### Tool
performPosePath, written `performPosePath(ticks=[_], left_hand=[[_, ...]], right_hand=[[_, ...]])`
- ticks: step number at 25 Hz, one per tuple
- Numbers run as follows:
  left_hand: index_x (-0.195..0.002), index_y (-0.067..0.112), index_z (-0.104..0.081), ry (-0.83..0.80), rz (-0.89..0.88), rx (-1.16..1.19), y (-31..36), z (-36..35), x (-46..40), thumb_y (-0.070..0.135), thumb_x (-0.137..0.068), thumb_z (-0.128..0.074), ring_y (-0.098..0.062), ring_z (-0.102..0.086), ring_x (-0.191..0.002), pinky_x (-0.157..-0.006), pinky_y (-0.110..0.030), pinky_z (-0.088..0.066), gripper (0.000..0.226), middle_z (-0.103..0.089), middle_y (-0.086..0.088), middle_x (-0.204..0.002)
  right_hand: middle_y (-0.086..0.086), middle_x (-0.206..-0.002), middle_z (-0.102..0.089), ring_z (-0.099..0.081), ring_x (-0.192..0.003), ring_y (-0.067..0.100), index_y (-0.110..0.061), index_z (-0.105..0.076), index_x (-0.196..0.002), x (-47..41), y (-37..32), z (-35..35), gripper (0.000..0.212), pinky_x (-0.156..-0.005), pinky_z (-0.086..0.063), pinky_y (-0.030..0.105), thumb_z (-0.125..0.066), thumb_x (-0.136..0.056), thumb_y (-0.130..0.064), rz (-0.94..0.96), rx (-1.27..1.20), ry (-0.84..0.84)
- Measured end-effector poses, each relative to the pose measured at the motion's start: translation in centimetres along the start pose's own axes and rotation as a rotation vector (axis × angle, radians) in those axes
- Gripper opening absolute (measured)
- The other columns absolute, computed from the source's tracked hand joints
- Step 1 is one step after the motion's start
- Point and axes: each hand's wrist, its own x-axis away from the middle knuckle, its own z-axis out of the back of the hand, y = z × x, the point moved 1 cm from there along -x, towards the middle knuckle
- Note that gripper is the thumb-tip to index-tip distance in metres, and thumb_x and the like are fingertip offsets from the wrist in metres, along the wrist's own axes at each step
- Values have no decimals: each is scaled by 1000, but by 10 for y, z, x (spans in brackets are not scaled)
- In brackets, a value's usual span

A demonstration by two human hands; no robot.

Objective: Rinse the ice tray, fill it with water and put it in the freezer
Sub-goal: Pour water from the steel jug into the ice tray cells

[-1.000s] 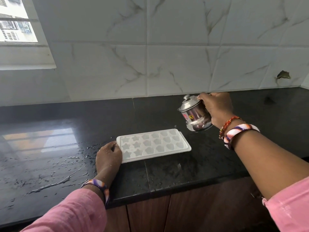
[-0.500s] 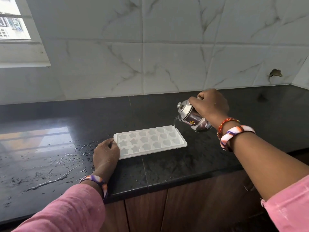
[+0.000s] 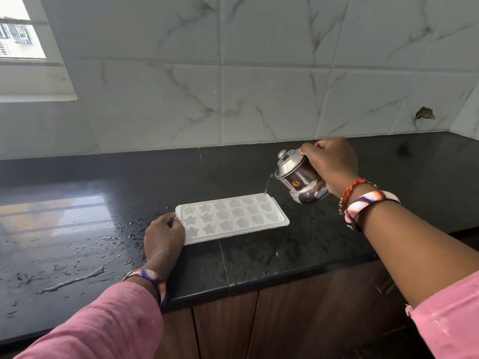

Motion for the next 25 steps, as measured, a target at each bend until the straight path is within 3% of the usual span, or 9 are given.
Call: performPosePath(ticks=[3, 6, 12, 16, 20, 25], left_hand=[[-99, 16, -73, 7, -1, -7, -1, 0, 0, 19, -89, -49, -33, -63, -91, -83, -39, -50, 27, -72, -11, -102], [-102, 15, -73, 6, -5, -4, 0, 0, -1, 19, -89, -49, -33, -62, -94, -83, -39, -49, 27, -72, -12, -104], [-103, 14, -72, 14, 7, 0, 0, 0, -1, 19, -89, -50, -34, -62, -97, -85, -39, -48, 27, -71, -13, -107], [-99, 13, -72, 19, -4, -4, 1, 0, 0, 17, -89, -50, -34, -61, -94, -83, -37, -47, 25, -71, -14, -104], [-102, 12, -72, 23, -6, -4, 2, 1, 1, 18, -91, -50, -28, -59, -89, -80, -33, -43, 25, -71, -13, -107], [-102, 12, -72, 26, -4, 5, 3, 2, 2, 17, -91, -50, -23, -54, -85, -78, -31, -41, 25, -71, -13, -106]], right_hand=[[0, -57, -58, -54, -55, 16, -11, -60, -57, -1, -1, -2, 27, -59, -45, 26, -64, -79, -27, -119, -234, 5], [-1, -56, -58, -54, -55, 15, -15, -56, -52, 1, -5, -5, 30, -61, -47, 28, -64, -79, -26, -125, -272, 7], [7, -60, -59, -54, -58, 20, 2, -64, -68, 4, -14, -11, 37, -58, -42, 28, -58, -79, -34, 60, 24, 0], [2, -51, -48, -45, -53, 19, -6, -59, -58, 9, -20, -9, 35, -52, -32, 23, -57, -80, -32, 152, 148, -2], [-5, -46, -39, -35, -46, 10, -16, -39, -45, 13, -24, -8, 44, -48, -22, 20, -56, -84, -30, 241, 224, -5], [-8, -47, -38, -33, -46, 5, -19, -37, -45, 14, -25, -8, 46, -49, -19, 19, -55, -86, -31, 289, 253, 13]])
